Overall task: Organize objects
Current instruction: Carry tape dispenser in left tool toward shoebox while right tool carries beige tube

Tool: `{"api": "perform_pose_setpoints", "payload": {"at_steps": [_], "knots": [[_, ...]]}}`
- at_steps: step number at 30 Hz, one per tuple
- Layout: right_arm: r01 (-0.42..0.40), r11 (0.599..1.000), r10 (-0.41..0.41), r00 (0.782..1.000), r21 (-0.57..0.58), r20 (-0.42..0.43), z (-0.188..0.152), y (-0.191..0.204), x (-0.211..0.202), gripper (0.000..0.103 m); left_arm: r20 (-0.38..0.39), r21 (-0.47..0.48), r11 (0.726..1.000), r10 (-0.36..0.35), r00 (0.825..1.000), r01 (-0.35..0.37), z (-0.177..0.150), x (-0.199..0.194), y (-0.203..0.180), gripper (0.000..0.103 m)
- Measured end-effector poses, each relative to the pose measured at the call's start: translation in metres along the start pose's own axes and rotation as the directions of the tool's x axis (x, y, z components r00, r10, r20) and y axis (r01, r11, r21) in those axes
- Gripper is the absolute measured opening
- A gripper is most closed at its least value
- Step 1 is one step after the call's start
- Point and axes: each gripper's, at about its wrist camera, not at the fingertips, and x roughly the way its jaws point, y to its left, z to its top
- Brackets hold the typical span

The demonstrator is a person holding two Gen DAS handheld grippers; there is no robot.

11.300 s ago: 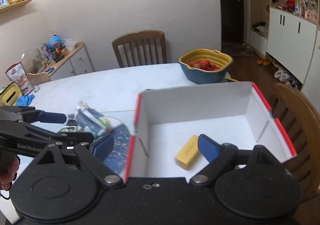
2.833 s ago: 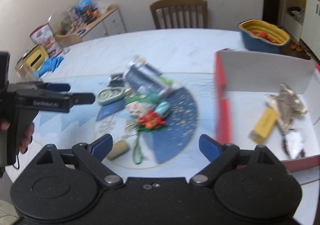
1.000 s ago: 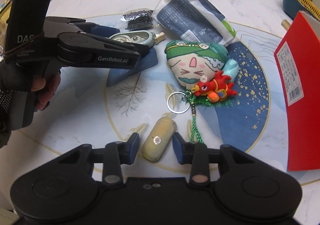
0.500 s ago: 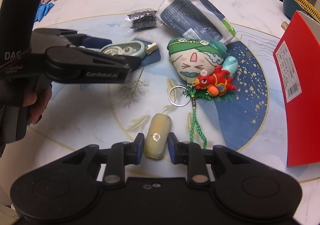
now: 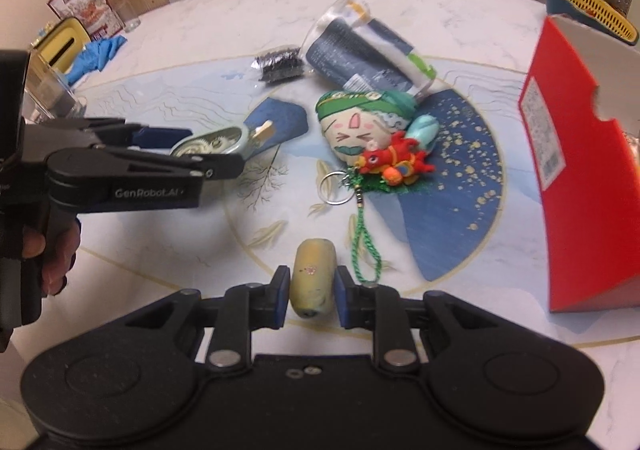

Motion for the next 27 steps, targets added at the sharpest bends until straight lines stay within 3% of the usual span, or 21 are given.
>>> {"api": "perform_pose_setpoints", "payload": {"at_steps": [14,27], "knots": [[-0.022,0.999,0.017,0.984,0.023,0.179,0.004,-0.069,-0.087,0.021,0.103,0.040,0.996,-0.081,0.991,0.077,0.051,-0.041,-0.095,0.065],[0.045,0.992,-0.078,0.953,0.120,0.293,0.001,-0.179,-0.140,0.021,0.145,0.123,0.986,-0.130,0.981,0.112,0.102,-0.021,-0.200,0.065]]}}
